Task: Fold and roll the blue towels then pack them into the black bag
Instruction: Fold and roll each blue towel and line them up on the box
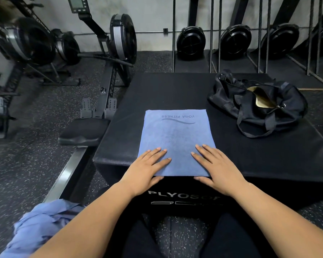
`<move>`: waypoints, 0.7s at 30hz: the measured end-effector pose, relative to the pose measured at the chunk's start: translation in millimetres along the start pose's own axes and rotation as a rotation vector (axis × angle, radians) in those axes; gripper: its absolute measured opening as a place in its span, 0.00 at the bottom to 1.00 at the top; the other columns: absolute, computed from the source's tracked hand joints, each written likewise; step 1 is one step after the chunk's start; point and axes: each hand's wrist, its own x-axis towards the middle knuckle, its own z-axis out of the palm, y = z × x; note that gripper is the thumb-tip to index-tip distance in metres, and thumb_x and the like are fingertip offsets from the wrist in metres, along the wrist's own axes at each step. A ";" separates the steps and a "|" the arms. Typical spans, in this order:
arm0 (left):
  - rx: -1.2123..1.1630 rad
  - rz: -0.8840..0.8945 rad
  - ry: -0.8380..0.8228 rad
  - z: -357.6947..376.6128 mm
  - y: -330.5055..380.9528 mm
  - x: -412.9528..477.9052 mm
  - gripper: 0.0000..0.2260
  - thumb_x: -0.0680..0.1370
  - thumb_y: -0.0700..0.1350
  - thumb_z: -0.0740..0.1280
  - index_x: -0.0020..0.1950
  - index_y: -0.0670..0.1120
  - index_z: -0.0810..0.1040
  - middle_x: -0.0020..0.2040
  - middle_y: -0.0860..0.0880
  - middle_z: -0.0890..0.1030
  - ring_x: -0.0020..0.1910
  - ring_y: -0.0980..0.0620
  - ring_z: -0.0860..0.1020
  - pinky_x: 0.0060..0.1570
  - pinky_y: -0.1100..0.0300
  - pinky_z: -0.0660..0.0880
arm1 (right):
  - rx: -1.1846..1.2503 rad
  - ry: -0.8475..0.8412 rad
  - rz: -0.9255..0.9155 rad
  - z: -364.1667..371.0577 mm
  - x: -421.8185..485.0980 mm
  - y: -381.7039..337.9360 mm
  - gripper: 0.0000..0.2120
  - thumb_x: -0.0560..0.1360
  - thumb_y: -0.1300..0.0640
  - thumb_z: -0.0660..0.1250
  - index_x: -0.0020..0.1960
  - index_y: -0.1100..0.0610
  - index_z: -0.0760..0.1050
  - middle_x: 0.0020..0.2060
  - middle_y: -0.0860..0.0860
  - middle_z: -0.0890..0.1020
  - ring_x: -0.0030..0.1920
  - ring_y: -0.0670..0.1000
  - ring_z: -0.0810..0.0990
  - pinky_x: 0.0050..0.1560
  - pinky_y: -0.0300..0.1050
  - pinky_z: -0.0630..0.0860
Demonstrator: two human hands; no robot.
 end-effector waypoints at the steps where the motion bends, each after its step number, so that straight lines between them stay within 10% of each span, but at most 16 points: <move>1: -0.029 -0.005 0.028 0.1 -0.8 -2.0 0.29 0.82 0.56 0.69 0.82 0.56 0.65 0.85 0.51 0.60 0.84 0.47 0.56 0.81 0.45 0.59 | 0.010 0.033 -0.009 1.5 -2.0 2.9 0.39 0.80 0.27 0.55 0.84 0.48 0.60 0.84 0.50 0.58 0.83 0.55 0.56 0.81 0.56 0.57; 8: -0.187 -0.056 0.277 -9.1 -11.1 -13.8 0.12 0.83 0.52 0.69 0.64 0.50 0.84 0.70 0.52 0.79 0.70 0.49 0.77 0.68 0.47 0.74 | 0.295 0.371 0.054 -2.6 -12.5 15.7 0.16 0.82 0.42 0.66 0.61 0.50 0.84 0.62 0.46 0.81 0.64 0.54 0.78 0.62 0.57 0.76; 21: -0.604 -0.617 0.294 -48.1 -23.2 -20.4 0.03 0.78 0.51 0.76 0.46 0.58 0.84 0.42 0.58 0.84 0.45 0.58 0.80 0.49 0.61 0.74 | 0.721 0.319 0.578 -30.0 -16.3 20.0 0.02 0.76 0.48 0.77 0.48 0.41 0.86 0.42 0.38 0.85 0.48 0.40 0.81 0.49 0.34 0.71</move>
